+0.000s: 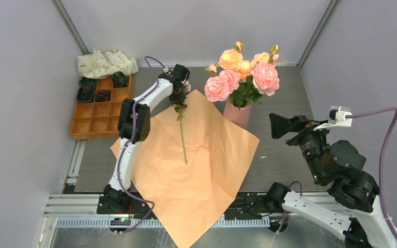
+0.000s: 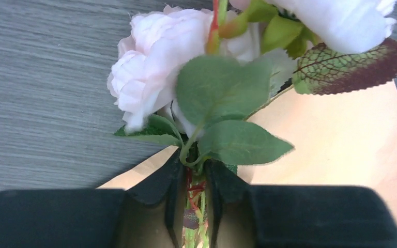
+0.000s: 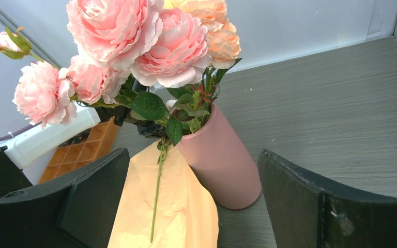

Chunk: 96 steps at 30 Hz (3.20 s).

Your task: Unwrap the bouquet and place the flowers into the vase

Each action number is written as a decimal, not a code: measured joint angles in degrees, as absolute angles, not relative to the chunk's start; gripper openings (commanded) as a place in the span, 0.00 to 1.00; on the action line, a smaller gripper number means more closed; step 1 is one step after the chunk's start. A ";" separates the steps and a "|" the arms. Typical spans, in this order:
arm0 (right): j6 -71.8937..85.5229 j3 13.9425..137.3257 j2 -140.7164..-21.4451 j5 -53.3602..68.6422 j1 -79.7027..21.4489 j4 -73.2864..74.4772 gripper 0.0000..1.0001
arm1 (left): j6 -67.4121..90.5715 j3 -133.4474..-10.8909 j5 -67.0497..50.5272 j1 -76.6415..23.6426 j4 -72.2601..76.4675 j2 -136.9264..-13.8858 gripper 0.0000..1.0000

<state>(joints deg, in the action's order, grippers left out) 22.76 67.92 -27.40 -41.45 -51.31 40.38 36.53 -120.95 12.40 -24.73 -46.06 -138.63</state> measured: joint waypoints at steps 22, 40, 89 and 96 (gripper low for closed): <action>24.25 67.18 -27.40 -40.12 -51.31 40.36 0.99 | 33.63 -105.51 15.73 -27.05 -40.82 -108.97 0.00; 24.97 67.16 -24.18 -39.99 -51.31 40.97 0.99 | 5.41 -99.35 32.40 -69.63 -11.66 -70.26 0.00; 24.16 70.19 -21.52 -41.52 -51.31 44.95 1.00 | -25.41 -103.26 17.04 -73.30 33.26 -94.30 0.00; 24.21 70.17 -21.52 -41.52 -51.31 45.10 1.00 | -19.57 -93.49 20.88 -70.87 34.09 -93.08 0.00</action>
<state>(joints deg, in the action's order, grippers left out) 24.21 70.17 -21.52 -41.52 -51.31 45.10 -19.57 -93.49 20.88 -70.87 34.09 -93.08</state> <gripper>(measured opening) 0.994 0.033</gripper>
